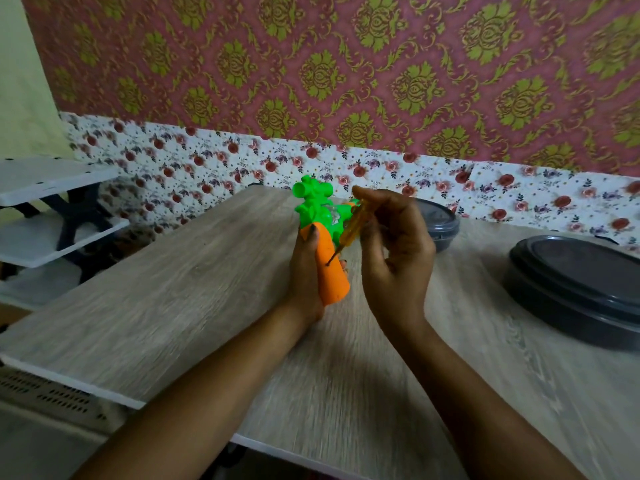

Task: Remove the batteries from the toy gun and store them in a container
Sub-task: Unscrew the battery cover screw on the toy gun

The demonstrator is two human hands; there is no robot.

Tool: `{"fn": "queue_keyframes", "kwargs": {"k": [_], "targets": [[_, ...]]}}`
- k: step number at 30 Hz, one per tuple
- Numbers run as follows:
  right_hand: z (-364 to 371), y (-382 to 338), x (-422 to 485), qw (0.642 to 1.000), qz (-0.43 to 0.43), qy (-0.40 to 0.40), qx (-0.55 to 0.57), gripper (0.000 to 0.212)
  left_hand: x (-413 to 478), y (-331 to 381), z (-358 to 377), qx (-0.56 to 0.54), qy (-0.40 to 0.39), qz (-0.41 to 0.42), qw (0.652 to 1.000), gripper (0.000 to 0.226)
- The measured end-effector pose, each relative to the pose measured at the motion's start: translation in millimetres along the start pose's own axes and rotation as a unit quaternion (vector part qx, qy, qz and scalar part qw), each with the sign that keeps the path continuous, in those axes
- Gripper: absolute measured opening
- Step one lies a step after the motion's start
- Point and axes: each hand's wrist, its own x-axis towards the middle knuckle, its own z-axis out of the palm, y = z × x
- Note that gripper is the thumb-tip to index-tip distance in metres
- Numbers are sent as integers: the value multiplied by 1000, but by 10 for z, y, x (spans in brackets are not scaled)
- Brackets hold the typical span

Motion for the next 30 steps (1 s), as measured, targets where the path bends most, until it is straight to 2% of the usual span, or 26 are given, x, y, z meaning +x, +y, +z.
{"fn": "queue_keyframes", "kwargs": {"k": [2,6,12,14,17,19,22,27,30], "targets": [[-14,-1,18,999,17,22,16,18,46,-31,-51,-10,-15,-1,1000,66],[-48,46,54,997,30,53,36,26,48,-12,-36,-4,27,-39,999,86],[-33,68,23,999,11,23,-20,33,102,-70,-84,-22,37,-30,999,69],[-57,78,29,999,30,35,-2,29,117,-54,-84,-37,48,-42,997,58],[-69,58,46,998,39,52,6,22,126,-54,-82,-42,27,-40,998,55],[-67,50,49,998,27,53,-3,21,119,-60,-69,-36,26,-37,998,58],[-68,67,41,999,11,50,-17,22,97,-18,-46,-24,35,-38,998,76],[-60,105,49,1000,25,15,-7,26,99,-47,-77,-46,41,-52,997,62],[-56,89,69,1000,23,-3,7,24,63,-5,-41,-35,34,-39,998,77]]}}
